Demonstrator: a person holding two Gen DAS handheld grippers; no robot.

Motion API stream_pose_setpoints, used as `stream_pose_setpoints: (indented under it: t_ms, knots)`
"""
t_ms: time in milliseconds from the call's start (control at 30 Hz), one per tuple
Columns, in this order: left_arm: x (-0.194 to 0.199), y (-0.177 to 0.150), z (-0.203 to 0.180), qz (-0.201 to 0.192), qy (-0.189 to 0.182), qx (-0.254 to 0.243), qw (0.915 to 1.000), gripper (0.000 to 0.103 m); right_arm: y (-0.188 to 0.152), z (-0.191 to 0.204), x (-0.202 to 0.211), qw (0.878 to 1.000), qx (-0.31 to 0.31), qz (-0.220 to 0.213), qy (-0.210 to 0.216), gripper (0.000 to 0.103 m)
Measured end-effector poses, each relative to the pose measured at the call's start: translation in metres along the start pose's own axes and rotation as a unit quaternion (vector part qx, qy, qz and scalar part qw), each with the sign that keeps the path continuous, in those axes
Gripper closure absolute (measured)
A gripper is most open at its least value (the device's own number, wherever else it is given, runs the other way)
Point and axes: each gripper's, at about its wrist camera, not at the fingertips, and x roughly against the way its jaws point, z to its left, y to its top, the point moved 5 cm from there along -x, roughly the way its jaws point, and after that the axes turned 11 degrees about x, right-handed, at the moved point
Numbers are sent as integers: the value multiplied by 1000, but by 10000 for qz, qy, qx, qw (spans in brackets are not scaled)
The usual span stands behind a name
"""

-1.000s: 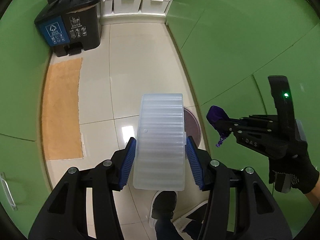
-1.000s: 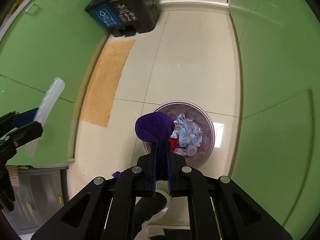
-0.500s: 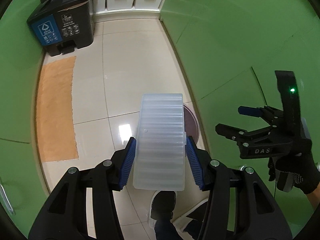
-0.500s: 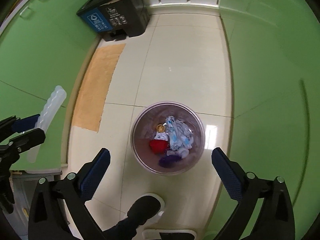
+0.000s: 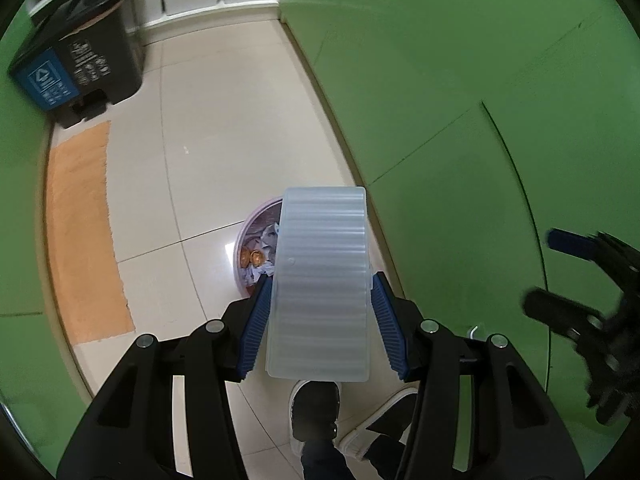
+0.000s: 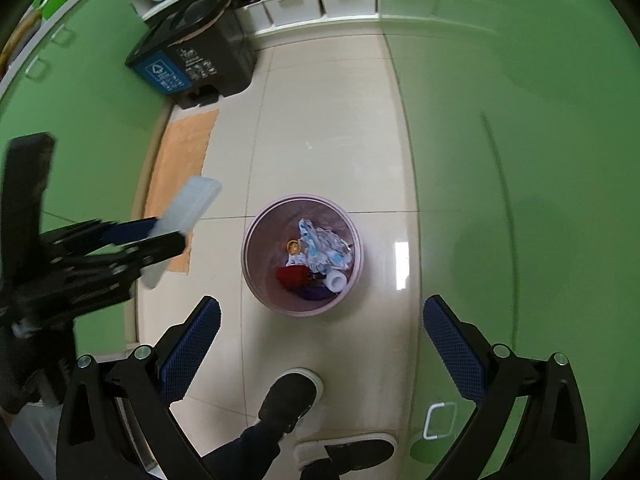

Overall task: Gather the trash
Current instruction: 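Open the right gripper to drop the pouch while the left gripper drops the tray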

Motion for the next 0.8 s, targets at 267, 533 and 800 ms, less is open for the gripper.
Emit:
stream_pose_setpoints:
  t_ms: [267, 533, 800]
  knots:
    - [-43, 10, -19, 219, 27, -261, 9994, 52, -16, -19, -1, 9995, -299, -82, -16, 6]
    - [-59, 14, -19, 280, -7, -284, 9992, 3, -27, -25, -3, 9987, -491, -117, 48, 6]
    - [-40, 13, -18, 308, 181, -108, 9993, 3, -23, -20, 10, 9986, -495, -160, 93, 6]
